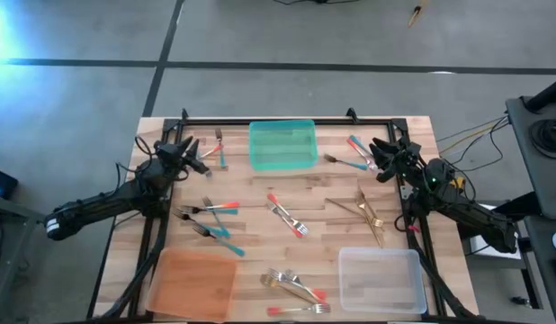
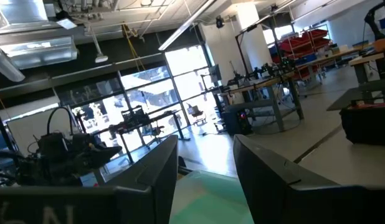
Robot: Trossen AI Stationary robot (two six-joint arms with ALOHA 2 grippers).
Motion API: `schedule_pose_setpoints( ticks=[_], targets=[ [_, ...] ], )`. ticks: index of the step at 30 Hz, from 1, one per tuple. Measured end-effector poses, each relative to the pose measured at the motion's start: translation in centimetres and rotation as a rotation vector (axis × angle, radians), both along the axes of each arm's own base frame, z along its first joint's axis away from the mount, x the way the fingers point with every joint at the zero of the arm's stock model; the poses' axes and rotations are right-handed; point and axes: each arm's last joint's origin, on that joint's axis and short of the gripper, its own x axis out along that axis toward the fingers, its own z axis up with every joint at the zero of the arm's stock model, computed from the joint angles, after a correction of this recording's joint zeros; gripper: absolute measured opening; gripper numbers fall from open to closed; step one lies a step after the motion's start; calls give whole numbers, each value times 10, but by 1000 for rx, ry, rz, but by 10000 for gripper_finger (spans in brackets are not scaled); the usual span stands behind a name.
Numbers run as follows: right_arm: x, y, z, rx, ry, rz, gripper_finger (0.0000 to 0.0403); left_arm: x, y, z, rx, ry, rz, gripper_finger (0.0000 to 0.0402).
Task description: Sort silverware by color (type)
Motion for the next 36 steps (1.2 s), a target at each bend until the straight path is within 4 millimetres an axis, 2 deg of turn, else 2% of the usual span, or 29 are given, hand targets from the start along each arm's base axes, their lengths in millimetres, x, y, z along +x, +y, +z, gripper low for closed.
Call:
schedule_pose_setpoints(
  ticks=[17, 22, 28, 32, 36],
  targets=[
    [-1, 1, 4, 13, -59, 15, 146, 0, 0, 0, 0, 0, 0, 97],
    [-3, 1, 9, 21, -130, 10, 146, 0, 0, 0, 0, 0, 0, 97],
    [-2, 1, 7, 30, -117, 8, 146, 0, 0, 0, 0, 0, 0, 98],
    [-1, -1, 10, 110, -2, -20, 146, 0, 0, 0, 0, 0, 0, 98],
    [-1, -4, 19, 251, 211, -127, 146, 0, 0, 0, 0, 0, 0, 98]
  ],
)
